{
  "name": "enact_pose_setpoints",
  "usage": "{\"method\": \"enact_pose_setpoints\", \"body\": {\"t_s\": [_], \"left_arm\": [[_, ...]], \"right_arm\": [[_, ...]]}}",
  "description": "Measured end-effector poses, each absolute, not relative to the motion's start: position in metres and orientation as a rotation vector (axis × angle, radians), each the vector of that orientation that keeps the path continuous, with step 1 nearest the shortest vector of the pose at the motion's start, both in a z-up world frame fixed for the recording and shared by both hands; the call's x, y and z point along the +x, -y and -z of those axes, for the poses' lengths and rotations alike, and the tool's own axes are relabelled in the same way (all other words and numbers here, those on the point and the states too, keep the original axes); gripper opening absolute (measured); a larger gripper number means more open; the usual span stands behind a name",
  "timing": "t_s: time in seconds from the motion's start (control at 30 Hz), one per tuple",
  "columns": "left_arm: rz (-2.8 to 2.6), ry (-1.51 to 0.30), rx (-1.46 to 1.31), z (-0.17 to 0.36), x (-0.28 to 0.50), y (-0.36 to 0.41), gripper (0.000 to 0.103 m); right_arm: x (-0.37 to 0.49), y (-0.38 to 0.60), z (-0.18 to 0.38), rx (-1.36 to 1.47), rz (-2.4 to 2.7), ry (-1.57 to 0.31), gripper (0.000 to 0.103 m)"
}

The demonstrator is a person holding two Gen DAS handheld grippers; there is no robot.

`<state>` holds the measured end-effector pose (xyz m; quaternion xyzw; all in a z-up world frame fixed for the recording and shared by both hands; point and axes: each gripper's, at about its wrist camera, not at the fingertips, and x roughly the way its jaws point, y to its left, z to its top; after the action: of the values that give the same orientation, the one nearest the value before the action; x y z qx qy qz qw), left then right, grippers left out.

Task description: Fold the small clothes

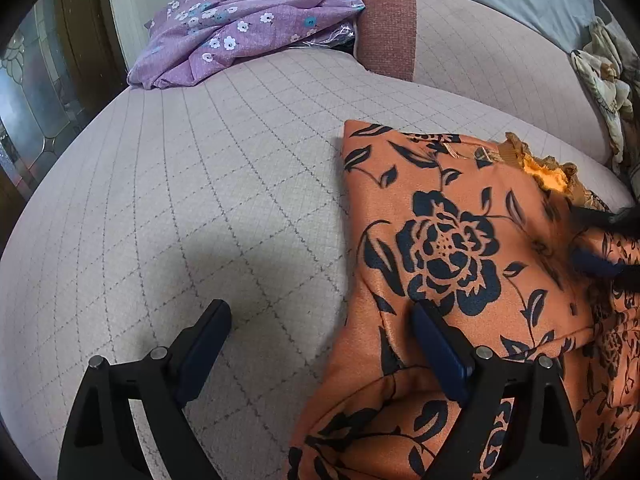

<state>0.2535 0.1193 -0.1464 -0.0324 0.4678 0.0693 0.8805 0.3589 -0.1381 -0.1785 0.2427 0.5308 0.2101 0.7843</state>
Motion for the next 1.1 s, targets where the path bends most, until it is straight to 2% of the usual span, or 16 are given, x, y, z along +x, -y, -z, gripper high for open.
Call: {"method": "enact_pose_setpoints", "body": {"t_s": [0.07, 0.2, 0.27, 0.3, 0.33, 0.37, 0.4, 0.47, 0.53, 0.57, 0.67, 0.87, 1.1], "left_arm": [[-0.145, -0.974, -0.076, 0.146, 0.253, -0.121, 0.092], [-0.153, -0.974, -0.074, 0.146, 0.254, -0.12, 0.093], [-0.146, -0.97, -0.078, 0.147, 0.254, -0.12, 0.093], [-0.146, -0.971, -0.077, 0.147, 0.253, -0.121, 0.093], [-0.148, -0.968, -0.079, 0.147, 0.253, -0.121, 0.093], [-0.152, -0.97, -0.079, 0.146, 0.253, -0.12, 0.094], [-0.156, -0.97, -0.076, 0.147, 0.254, -0.119, 0.094], [-0.16, -0.968, -0.07, 0.146, 0.253, -0.118, 0.094], [-0.153, -0.966, -0.073, 0.147, 0.253, -0.118, 0.095], [-0.149, -0.961, -0.081, 0.147, 0.252, -0.12, 0.095], [-0.151, -0.951, -0.078, 0.148, 0.251, -0.119, 0.096], [-0.09, -0.932, -0.143, 0.135, 0.224, -0.132, 0.096], [0.012, -0.959, -0.261, 0.097, 0.115, -0.149, 0.096]], "right_arm": [[0.351, 0.156, 0.181, 0.698, -0.426, -1.096, 0.081], [0.34, 0.159, 0.156, 0.621, -0.446, -1.011, 0.083], [0.345, 0.182, 0.173, 0.592, -0.3, -1.04, 0.083], [0.347, 0.205, 0.185, 0.647, -0.23, -1.067, 0.07], [0.344, 0.219, 0.187, 0.728, -0.234, -1.049, 0.069], [0.336, 0.23, 0.182, 0.779, -0.238, -1.023, 0.073], [0.329, 0.235, 0.171, 0.735, -0.221, -0.999, 0.081], [0.319, 0.251, 0.163, 0.641, -0.207, -0.934, 0.089], [0.32, 0.285, 0.188, 0.648, -0.093, -1.012, 0.078], [0.31, 0.304, 0.192, 0.77, -0.104, -0.972, 0.074], [0.284, 0.308, 0.164, 0.711, -0.072, -0.946, 0.085], [0.188, 0.333, 0.145, 0.616, -0.077, -0.98, 0.085], [0.08, 0.362, 0.14, 0.454, -0.122, -1.073, 0.085]]}}
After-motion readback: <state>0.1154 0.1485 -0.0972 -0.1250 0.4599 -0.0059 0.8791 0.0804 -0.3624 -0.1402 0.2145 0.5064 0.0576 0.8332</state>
